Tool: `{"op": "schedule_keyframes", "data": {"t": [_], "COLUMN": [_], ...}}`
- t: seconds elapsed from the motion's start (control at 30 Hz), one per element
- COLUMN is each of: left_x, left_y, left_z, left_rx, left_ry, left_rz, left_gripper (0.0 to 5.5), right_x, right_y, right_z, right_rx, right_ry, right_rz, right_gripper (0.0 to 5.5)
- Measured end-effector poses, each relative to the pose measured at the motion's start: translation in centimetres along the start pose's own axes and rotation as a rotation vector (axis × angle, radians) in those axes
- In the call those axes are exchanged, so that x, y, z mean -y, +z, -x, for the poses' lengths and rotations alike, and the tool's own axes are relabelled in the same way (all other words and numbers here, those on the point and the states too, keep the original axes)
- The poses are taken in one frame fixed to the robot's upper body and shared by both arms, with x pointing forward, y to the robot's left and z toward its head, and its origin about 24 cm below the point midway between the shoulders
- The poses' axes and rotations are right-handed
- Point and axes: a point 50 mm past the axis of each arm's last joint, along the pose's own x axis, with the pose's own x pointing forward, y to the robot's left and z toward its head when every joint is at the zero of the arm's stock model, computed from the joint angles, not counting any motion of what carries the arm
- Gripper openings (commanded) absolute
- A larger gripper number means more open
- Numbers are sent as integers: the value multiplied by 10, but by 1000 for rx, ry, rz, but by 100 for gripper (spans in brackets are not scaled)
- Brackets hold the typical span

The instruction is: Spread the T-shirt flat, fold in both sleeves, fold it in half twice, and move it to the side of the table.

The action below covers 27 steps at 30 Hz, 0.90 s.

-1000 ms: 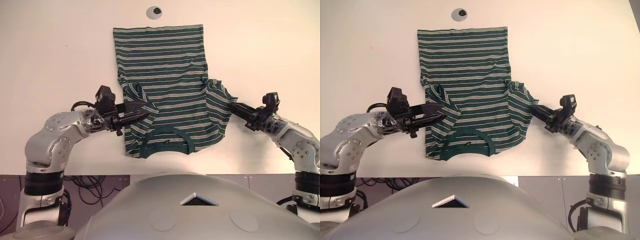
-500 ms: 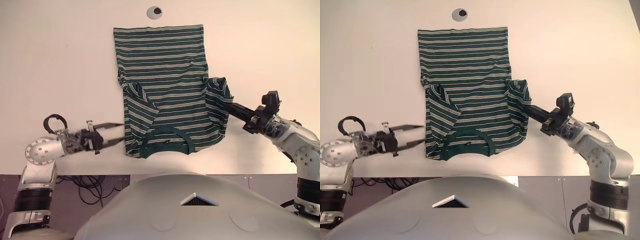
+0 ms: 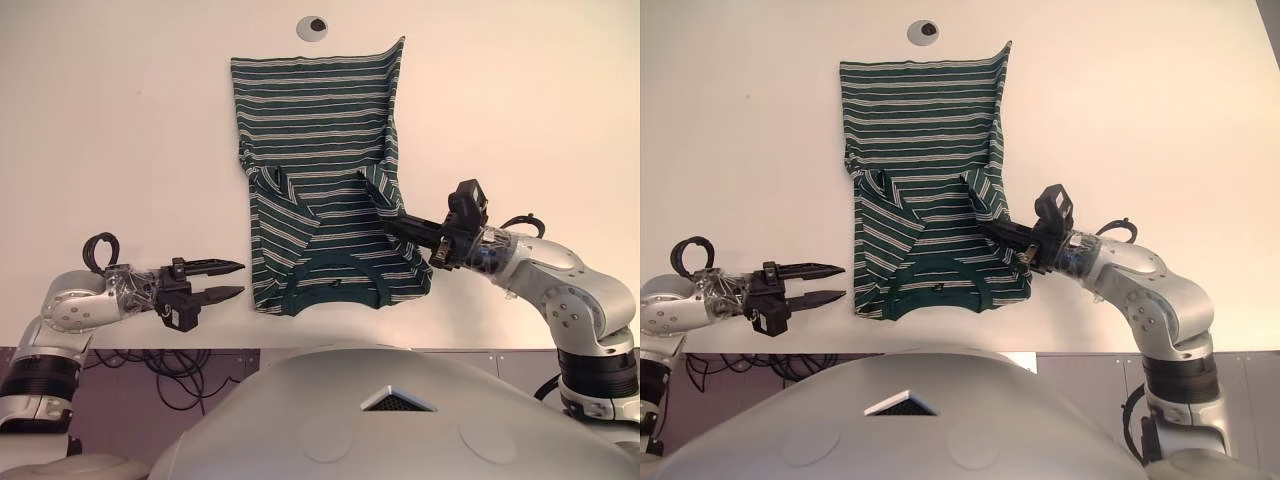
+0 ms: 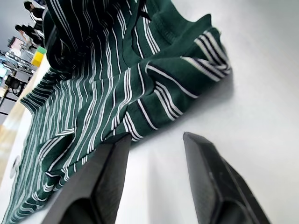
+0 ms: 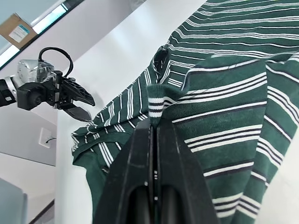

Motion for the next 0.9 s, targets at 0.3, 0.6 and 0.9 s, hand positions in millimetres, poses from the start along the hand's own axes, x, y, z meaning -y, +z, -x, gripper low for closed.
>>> {"op": "schedule_keyframes", "data": {"t": [0.3,0.6,0.9], "left_x": [-4,2,2], "left_y": [3,9,12], "left_z": [-25,-41,-41], "left_rx": [89,175,200], "left_ry": [76,65,33], "left_rz": [-33,-18,-47], "left_gripper": [289,205,115], "right_x": [4,22,36], "right_y": [5,20,-28], "right_z": [7,69,97], "right_rx": [14,3,-347], "right_ry": [-17,-135,-33], "right_rz": [15,491,1099], "right_gripper": [197,221,221]}}
